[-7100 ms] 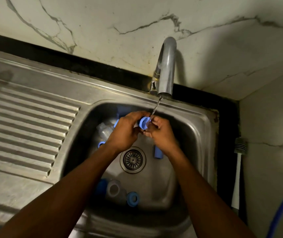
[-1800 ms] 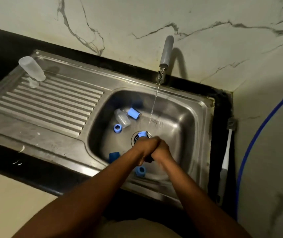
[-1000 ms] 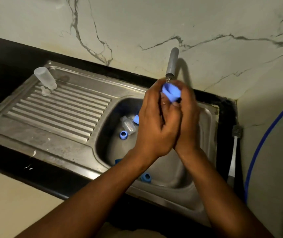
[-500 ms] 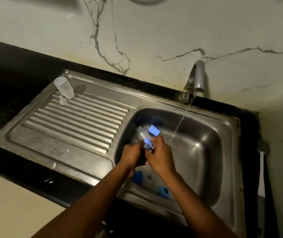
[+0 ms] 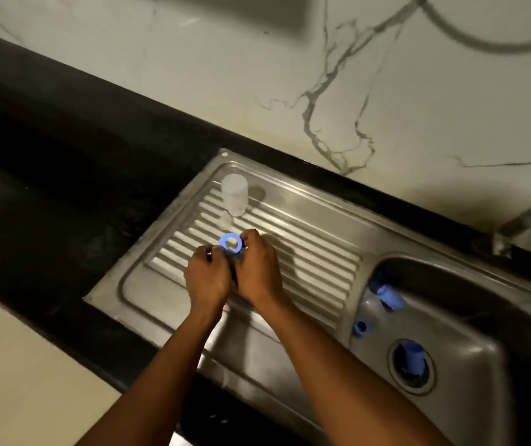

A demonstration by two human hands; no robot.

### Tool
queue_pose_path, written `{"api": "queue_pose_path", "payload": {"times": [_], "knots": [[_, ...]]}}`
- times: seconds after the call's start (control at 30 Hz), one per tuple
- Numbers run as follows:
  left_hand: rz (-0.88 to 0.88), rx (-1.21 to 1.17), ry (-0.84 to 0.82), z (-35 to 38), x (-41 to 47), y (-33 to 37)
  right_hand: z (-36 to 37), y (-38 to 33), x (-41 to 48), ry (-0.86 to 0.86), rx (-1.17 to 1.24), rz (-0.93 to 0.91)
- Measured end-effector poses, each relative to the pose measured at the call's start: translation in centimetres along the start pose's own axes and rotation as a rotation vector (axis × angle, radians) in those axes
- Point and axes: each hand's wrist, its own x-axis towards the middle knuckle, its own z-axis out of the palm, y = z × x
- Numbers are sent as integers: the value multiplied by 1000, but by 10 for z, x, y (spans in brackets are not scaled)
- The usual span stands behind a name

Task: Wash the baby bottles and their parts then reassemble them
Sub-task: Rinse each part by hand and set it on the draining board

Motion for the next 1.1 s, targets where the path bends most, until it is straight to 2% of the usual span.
{"api": "queue_pose_path", "payload": {"times": [0.1,0.23,0.33,0.4,0.53,0.63,0.7,0.77,0.87,1.0,1.1], "knots": [[141,82,5,-15,27,2,31,-13,17,27,-15,44],[138,138,-35,-20,61,-12,55,-15,32,13,-93,86],[148,199,-89,-19,75,-20,67,-16,34,101,-51,186],[182,236,-101,-18,77,-20,71,-13,34,129,-119,157],[169,287,-110,-12,78,-30,74,3,33,49,-192,58],[176,300,-99,-6,66,-30,67,10,28,181,-227,-28],[186,302,-57,-6,55,-25,64,14,24,204,-229,-37],[212,314,-10,-3,38,-23,51,16,14,109,-191,-61],[399,318,-24,18,6,-31,21,39,-7,-5,-52,-32],[594,302,-196,66,-53,-37,-45,93,-40,66,-5,-14],[670,321,-333,116,-103,-37,-97,140,-69,204,53,-18]]}}
